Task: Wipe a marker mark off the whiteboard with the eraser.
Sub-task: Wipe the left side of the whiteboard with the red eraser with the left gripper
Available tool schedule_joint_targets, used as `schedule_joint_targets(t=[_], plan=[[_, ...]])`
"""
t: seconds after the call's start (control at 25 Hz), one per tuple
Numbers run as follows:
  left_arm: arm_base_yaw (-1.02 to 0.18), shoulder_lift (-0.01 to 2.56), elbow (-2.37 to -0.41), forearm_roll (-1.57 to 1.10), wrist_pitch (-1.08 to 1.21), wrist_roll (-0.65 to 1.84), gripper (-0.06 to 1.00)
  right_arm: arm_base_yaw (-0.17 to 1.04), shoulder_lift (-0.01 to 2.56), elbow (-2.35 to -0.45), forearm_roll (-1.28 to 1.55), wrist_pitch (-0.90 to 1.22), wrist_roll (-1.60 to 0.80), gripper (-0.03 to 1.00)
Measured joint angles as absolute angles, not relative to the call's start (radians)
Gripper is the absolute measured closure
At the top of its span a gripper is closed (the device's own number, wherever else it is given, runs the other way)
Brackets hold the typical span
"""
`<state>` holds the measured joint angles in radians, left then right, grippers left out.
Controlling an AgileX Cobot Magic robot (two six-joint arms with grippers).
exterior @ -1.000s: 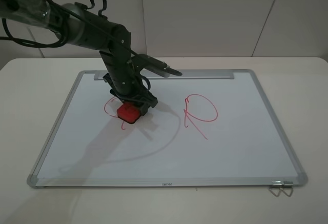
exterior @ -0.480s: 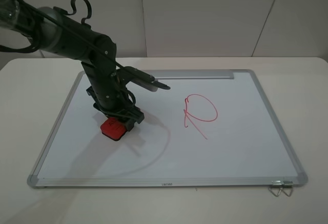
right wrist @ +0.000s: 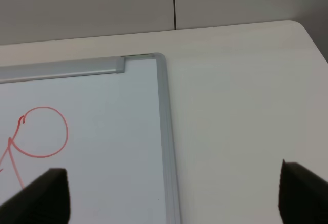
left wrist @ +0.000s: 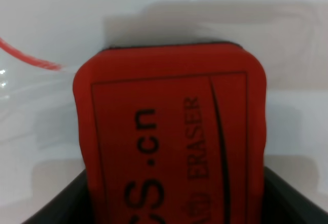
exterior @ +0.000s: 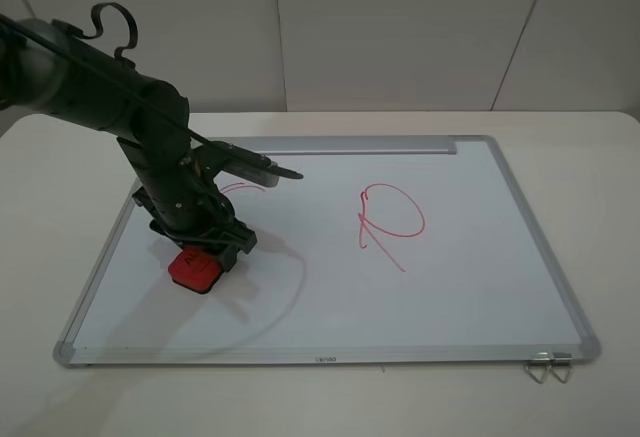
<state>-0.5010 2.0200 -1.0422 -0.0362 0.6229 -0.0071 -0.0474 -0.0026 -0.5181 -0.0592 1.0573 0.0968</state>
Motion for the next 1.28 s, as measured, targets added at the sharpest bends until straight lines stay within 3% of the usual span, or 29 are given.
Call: schedule_joint_targets(t=[0.32, 0.84, 1.28], plan=[[-0.453, 2.150, -1.269, -0.027, 0.773, -0.022, 0.37, -0.047, -0.003, -0.518, -0.059, 1.057, 0.097, 0.24], [-0.393, 2.432, -1.845, -0.009, 0.978, -0.018, 0.37, -0.047, -0.003, -0.518, -0.059, 1.057, 0.097, 0.24], [-0.390, 2.462, -1.908, -0.009, 1.081, 0.000, 0.37, -0.047, -0.003, -0.518, -0.059, 1.057, 0.097, 0.24]])
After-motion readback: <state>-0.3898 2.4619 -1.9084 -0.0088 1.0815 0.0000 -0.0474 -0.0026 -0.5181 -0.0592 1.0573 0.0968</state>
